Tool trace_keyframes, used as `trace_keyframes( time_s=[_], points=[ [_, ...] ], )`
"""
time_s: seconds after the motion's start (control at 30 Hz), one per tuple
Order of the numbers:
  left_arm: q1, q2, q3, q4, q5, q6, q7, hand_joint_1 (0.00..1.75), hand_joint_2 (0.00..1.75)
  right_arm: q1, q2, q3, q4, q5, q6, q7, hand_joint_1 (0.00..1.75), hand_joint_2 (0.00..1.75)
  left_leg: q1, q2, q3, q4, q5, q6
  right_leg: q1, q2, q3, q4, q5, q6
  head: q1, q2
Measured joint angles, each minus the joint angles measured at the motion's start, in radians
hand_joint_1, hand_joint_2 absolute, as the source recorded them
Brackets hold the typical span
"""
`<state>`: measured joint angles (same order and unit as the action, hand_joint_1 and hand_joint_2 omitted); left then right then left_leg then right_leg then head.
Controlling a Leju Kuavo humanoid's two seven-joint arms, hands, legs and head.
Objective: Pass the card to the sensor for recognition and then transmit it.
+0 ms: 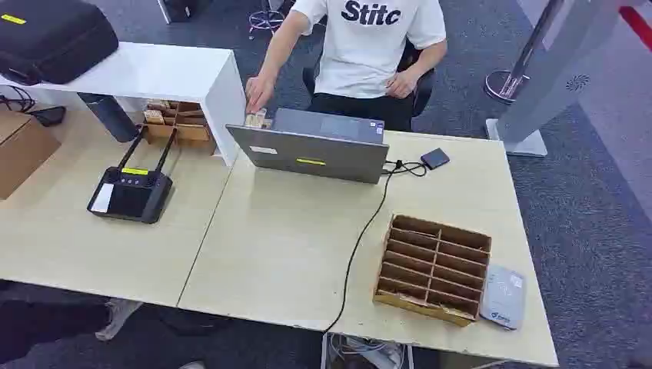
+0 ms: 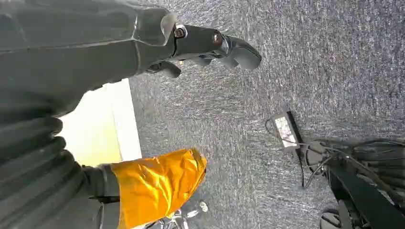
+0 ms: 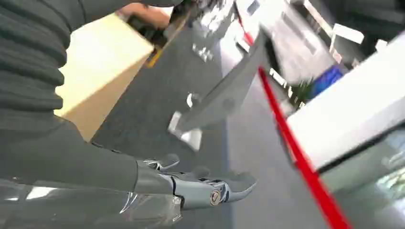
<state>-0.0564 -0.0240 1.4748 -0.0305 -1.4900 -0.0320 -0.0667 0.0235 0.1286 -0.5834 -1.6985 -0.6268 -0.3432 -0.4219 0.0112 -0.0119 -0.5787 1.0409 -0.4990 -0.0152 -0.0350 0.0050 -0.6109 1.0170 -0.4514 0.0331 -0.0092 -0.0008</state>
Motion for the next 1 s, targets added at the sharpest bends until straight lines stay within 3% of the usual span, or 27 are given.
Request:
trace_keyframes(
  time_s=[0.1,0.23,0.3,0.37,0.47,0.57,0.67,0.77,1.0],
  points=[
    [-0.002,0.0,0.0,0.0,-0.002,0.0,-0.001,0.0,1.75,-0.01,-0.017,0.084,-0.06,-0.005,0.104,0.025,0.0,1.75,0.0,0.001,0.001,0.0,0.0,0.0,0.0,0.001,0.0,0.0,0.0,0.0,0.0,0.0],
    [-0.003,-0.001,0.0,0.0,-0.002,0.001,-0.002,0.0,1.75,-0.024,-0.028,0.161,-0.096,-0.011,0.142,0.042,0.0,1.75,0.0,-0.001,0.001,0.0,0.001,-0.001,0.0,-0.001,0.0,0.0,0.0,0.0,0.0,0.0],
    [-0.002,-0.001,0.0,0.0,-0.002,0.001,-0.003,0.0,1.75,-0.023,-0.041,0.196,-0.107,0.014,0.203,0.052,0.0,1.75,0.0,0.0,0.001,0.0,0.001,-0.001,0.0,0.0,0.0,0.0,0.001,-0.001,0.0,0.0],
    [-0.004,-0.001,0.0,0.0,-0.003,0.0,-0.014,0.0,1.75,-0.029,-0.076,0.268,-0.109,0.174,0.238,0.033,0.0,1.75,0.0,0.001,0.0,0.0,0.001,-0.001,0.0,0.001,0.0,0.0,0.001,-0.001,0.0,0.0],
    [-0.004,-0.001,0.0,0.0,-0.003,-0.001,-0.035,0.0,1.75,-0.079,-0.163,0.407,-0.083,0.477,0.192,0.013,0.0,1.75,0.0,0.001,0.0,0.0,0.001,-0.001,0.0,0.002,0.0,0.001,0.001,-0.001,0.0,0.0],
    [-0.006,0.0,0.0,0.0,-0.005,-0.004,-0.056,0.0,1.75,-0.204,-0.286,0.58,-0.004,0.745,0.141,0.047,0.0,1.75,0.0,0.002,0.001,0.0,0.003,-0.002,0.0,0.002,-0.001,0.0,0.003,-0.002,0.0,0.0],
    [-0.007,0.0,0.0,0.0,-0.007,-0.005,-0.065,0.0,1.75,-0.284,-0.35,0.69,0.041,0.792,0.144,0.069,0.0,1.75,0.0,-0.003,0.0,0.0,0.005,-0.001,0.0,-0.002,0.0,0.0,0.004,-0.001,0.0,0.0],
    [-0.005,-0.001,-0.003,0.0,-0.008,0.006,-0.078,0.0,1.75,-0.374,-0.391,0.786,0.094,0.841,0.204,0.114,0.0,1.75,0.0,0.0,-0.002,0.0,0.005,-0.001,0.0,0.001,-0.001,0.001,0.005,-0.002,0.0,0.0],
    [-0.02,-0.003,-0.041,0.0,-0.009,0.023,-0.082,0.0,1.75,-0.658,-0.384,1.054,0.273,1.066,0.256,0.258,0.0,1.75,0.0,0.0,-0.002,0.0,0.008,-0.004,0.0,0.002,-0.005,0.003,0.007,-0.003,0.0,0.0]
  ],
)
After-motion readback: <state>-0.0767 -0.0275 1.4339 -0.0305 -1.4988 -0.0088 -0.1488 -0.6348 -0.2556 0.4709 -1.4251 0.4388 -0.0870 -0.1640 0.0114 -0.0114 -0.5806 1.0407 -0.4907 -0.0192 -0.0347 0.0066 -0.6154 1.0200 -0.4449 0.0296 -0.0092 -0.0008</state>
